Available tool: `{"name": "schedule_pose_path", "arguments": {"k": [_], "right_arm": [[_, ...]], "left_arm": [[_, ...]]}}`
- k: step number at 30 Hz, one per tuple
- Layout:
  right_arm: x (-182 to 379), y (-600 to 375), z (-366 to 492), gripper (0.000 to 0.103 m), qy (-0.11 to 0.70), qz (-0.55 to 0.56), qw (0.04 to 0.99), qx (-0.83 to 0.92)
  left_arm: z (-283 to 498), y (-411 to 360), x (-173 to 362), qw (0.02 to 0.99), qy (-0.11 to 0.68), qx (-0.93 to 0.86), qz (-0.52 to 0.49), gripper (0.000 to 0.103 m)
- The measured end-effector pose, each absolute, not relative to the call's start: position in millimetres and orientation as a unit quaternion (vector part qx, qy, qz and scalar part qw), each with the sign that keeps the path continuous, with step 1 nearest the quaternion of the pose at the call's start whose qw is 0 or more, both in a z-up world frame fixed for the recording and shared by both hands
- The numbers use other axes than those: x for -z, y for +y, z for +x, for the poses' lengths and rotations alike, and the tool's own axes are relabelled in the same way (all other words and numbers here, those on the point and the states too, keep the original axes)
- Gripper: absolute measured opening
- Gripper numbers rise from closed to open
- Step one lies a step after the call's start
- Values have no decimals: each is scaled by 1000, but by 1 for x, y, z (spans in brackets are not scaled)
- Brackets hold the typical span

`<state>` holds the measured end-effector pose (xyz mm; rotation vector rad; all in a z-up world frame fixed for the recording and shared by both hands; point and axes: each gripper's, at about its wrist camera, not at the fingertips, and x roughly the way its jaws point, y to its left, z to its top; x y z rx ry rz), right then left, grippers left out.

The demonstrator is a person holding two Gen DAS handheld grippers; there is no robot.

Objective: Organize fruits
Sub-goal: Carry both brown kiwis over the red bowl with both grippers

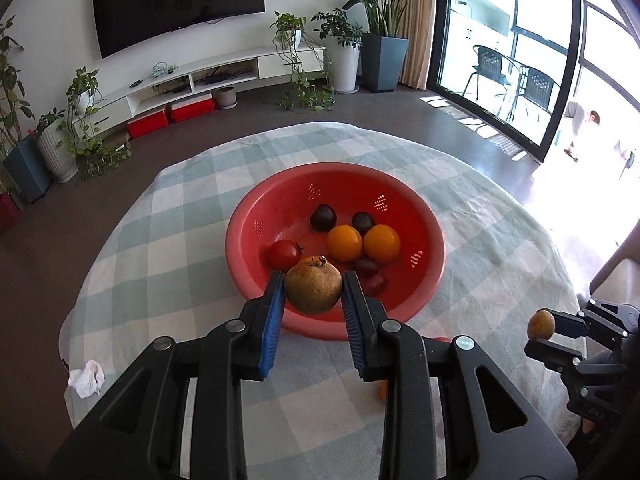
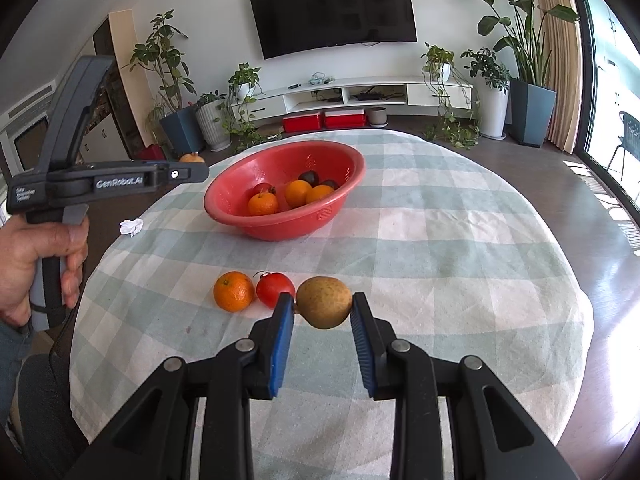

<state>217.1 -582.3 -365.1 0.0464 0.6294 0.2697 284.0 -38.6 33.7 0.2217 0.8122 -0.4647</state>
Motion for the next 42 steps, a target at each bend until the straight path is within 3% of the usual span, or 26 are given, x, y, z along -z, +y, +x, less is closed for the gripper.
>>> {"name": "schedule_pose_path", "arguments": {"k": [10, 23, 32, 42], "right_arm": [[369, -578, 224, 32, 318, 22, 937, -140], [336, -584, 228, 32, 286, 39, 944, -160], [294, -554, 301, 32, 292, -40, 941, -166], [325, -499, 366, 32, 360, -106, 909, -183]], "left_arm": [[345, -53, 10, 866, 433, 205, 143, 27], [341, -54, 25, 873, 419, 220, 120, 27], [336, -47, 27, 875, 411, 236, 95, 27], [338, -44, 32, 874, 406, 251, 91, 27]]}}
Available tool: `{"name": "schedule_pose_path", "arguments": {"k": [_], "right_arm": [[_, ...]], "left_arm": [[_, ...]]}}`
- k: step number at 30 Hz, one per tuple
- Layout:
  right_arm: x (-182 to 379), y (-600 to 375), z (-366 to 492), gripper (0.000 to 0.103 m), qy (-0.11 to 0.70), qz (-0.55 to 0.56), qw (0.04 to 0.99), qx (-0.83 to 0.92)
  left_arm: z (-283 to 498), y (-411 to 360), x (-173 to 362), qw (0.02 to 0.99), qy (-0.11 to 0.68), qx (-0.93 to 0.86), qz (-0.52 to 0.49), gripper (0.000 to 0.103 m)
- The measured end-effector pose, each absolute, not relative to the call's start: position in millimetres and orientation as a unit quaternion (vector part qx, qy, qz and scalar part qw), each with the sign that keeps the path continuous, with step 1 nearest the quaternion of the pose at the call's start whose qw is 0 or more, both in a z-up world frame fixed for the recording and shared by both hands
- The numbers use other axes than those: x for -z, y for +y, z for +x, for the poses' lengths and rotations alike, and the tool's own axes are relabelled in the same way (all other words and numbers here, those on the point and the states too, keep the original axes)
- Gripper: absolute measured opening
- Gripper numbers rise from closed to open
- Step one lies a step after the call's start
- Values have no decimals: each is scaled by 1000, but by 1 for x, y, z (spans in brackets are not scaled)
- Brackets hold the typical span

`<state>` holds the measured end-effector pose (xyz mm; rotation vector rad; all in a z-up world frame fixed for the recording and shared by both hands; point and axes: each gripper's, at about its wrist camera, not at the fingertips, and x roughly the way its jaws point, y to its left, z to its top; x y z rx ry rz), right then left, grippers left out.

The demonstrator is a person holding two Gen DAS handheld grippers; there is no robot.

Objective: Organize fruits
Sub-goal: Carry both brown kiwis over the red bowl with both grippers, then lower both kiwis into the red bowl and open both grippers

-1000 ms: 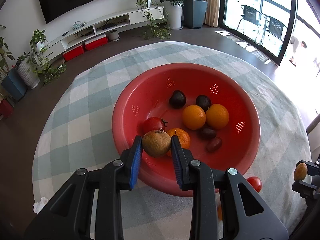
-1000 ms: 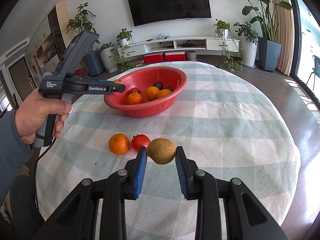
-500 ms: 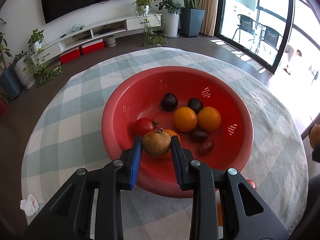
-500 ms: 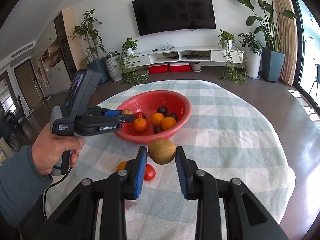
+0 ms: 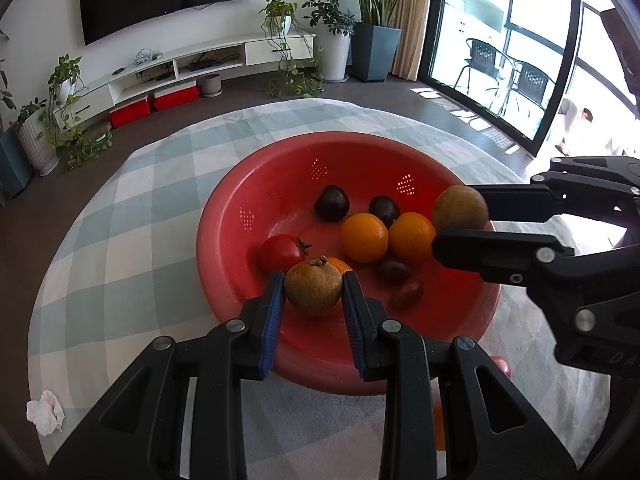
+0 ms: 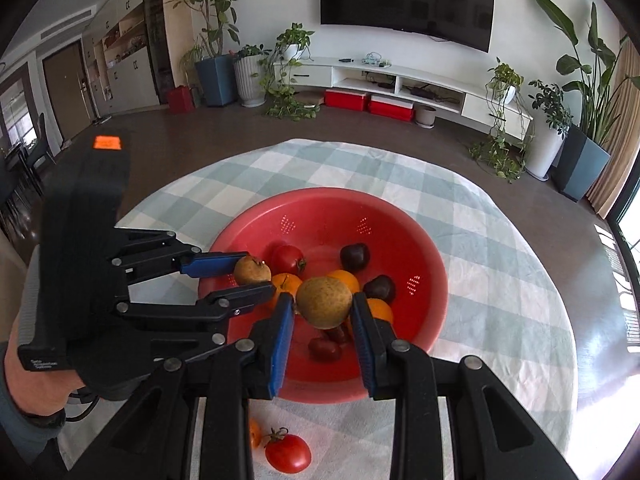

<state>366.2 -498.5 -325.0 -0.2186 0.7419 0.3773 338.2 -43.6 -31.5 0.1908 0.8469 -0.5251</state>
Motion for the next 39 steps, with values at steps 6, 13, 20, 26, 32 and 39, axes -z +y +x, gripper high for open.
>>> {"name": "schedule_pose_path", "arguments": {"k": [6, 13, 20, 26, 32, 39], "right_arm": [[342, -496, 381, 32, 381, -126, 900, -171], [356, -497, 390, 32, 396, -134, 893, -166], [360, -497, 390, 32, 393, -146, 893, -165], [359, -496, 388, 33, 393, -149, 892, -164], [358, -498, 387, 40, 392, -145, 895, -158], [351, -510, 380, 45, 380, -130, 904, -149]], "left_arm": [[339, -47, 32, 873, 405, 255, 97, 27], [339, -51, 35, 871, 403, 257, 113, 27], [338, -54, 36, 872, 399, 256, 121, 27], [338, -54, 35, 872, 399, 259, 118, 27], [337, -53, 33, 872, 399, 256, 119, 30], [331, -48, 20, 883, 386, 241, 115, 63]]}}
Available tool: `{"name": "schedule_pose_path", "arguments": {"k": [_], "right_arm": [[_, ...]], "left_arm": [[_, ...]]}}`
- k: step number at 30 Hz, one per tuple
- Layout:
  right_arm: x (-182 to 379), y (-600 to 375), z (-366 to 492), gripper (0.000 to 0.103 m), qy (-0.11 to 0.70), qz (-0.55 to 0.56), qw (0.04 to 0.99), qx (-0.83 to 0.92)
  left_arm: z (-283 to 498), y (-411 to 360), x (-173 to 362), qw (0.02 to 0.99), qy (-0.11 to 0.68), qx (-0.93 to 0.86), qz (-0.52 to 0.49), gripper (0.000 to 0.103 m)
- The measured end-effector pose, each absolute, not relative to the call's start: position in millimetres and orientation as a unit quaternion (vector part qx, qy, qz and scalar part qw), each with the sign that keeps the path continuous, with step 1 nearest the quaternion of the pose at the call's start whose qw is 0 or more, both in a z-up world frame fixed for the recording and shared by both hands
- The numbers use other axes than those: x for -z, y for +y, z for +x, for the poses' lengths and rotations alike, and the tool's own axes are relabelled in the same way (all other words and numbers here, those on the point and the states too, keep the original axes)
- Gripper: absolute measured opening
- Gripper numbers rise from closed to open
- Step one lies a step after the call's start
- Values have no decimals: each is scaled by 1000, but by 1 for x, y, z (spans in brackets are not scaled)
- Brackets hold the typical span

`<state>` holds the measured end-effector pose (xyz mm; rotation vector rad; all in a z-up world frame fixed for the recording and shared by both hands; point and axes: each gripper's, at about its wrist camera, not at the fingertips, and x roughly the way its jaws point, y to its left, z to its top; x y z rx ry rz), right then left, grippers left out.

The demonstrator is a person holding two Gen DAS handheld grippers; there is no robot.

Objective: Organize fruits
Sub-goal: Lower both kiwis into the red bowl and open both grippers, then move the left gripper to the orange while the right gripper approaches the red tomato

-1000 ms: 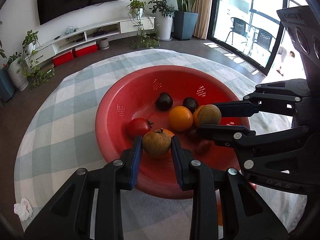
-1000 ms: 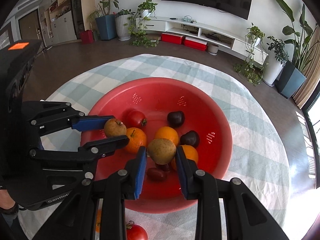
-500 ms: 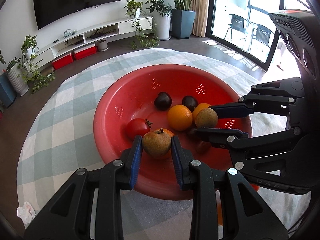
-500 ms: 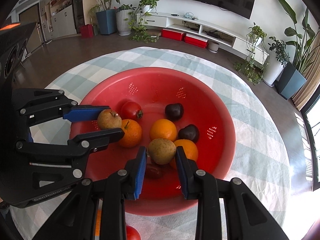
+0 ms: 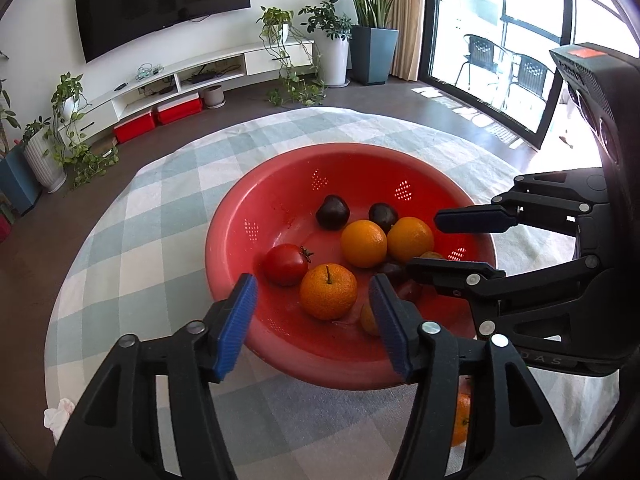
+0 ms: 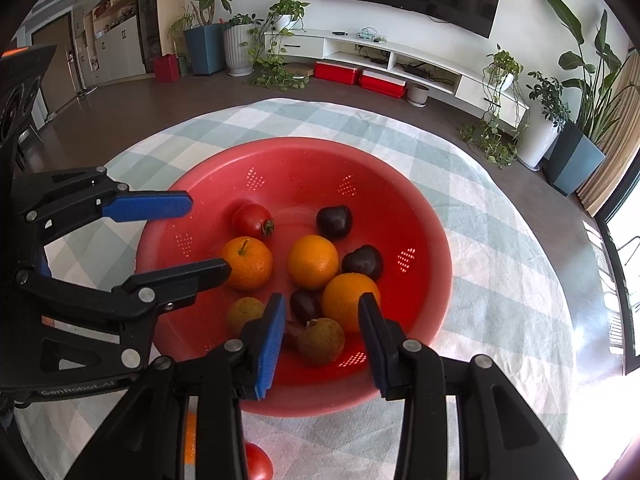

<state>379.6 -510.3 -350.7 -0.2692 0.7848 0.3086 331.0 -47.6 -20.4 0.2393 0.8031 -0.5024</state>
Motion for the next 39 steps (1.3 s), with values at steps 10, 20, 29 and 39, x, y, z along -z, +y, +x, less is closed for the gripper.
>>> {"name": "schedule_pose_path", "arguments": {"k": [10, 20, 29, 39], "right_arm": [[332, -559, 326, 76, 340, -12, 930, -142], [354, -573, 292, 79, 355, 26, 923, -148], [369, -572, 280, 81, 342, -21, 925, -165], [383, -570, 278, 81, 348, -66, 925, -137]], "left_arm": [[296, -44, -16, 899, 352, 236, 112, 97], [229, -54, -7, 890, 352, 251, 142, 103], [212, -63, 32, 866, 387, 268, 168, 103], [223, -76, 55, 840, 412, 294, 198, 103]]}}
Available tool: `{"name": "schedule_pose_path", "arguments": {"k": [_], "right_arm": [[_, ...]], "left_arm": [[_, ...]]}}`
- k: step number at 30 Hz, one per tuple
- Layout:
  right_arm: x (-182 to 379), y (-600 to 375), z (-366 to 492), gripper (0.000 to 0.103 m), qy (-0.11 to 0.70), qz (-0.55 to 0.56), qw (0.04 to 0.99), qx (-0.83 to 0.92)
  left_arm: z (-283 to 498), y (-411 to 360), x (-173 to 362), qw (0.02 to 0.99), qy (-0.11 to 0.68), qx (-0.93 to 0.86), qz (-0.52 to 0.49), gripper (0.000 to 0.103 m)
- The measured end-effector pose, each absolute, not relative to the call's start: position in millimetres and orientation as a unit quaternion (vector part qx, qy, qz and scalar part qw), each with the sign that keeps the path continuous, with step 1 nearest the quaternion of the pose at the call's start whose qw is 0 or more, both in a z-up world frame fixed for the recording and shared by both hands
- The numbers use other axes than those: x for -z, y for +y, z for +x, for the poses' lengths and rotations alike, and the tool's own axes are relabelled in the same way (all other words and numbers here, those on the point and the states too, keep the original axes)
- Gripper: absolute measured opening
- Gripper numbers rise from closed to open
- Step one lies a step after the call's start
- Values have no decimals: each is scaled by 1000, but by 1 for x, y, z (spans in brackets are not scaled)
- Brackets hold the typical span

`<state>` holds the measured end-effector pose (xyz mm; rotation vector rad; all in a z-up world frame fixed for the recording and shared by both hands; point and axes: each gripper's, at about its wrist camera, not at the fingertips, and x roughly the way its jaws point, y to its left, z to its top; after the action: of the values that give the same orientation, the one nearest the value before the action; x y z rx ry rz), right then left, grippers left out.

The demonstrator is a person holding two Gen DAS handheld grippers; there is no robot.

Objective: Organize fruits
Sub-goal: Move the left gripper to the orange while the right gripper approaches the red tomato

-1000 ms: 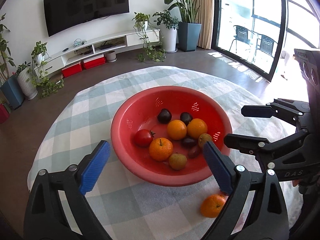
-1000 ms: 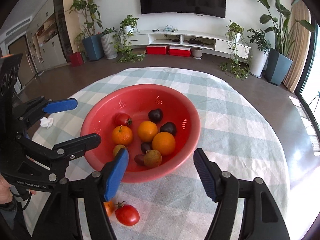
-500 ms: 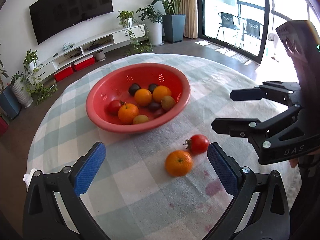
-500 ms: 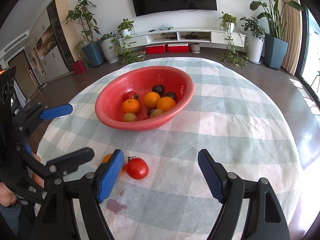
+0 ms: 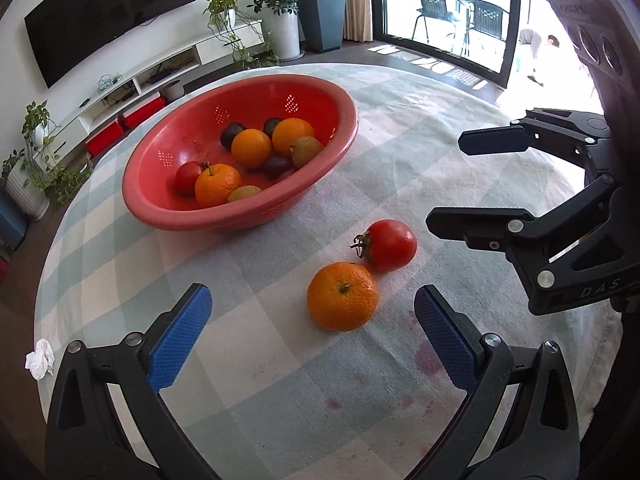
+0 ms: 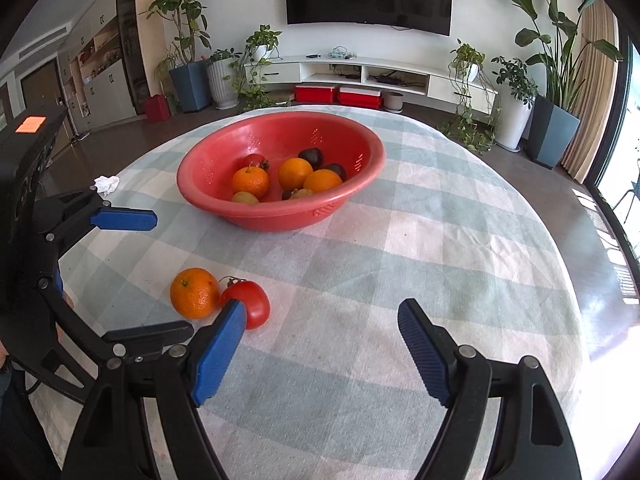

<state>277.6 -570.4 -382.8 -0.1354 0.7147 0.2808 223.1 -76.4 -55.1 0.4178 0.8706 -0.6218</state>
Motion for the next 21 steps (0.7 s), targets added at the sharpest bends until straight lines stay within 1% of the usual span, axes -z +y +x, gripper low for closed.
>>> {"name": "schedule_pose_path", "arguments": {"k": [8, 10, 12, 13, 15, 17, 19, 21], "right_arm": [[386, -567, 277, 80, 353, -69, 922, -139], [386, -567, 277, 80, 354, -70, 922, -140], [387, -566, 277, 79, 355, -70, 922, -139], [387, -565, 278, 79, 356, -69, 922, -138], [387, -565, 277, 79, 356, -68, 922, -137], [388, -565, 277, 79, 356, -68, 922, -137], [388, -565, 277, 79, 357, -67, 922, -138], [388, -565, 277, 79, 357, -67, 922, -138]], "left_arm": [[232, -75, 57, 837, 420, 302, 179, 101], [234, -75, 59, 833, 424, 306, 178, 97], [234, -76, 60, 829, 428, 315, 175, 84], [235, -77, 60, 828, 429, 317, 174, 80], [235, -78, 62, 824, 432, 321, 175, 63], [235, -80, 64, 821, 436, 324, 173, 52], [237, -81, 67, 819, 440, 324, 172, 51], [237, -82, 69, 817, 442, 329, 168, 46]]}}
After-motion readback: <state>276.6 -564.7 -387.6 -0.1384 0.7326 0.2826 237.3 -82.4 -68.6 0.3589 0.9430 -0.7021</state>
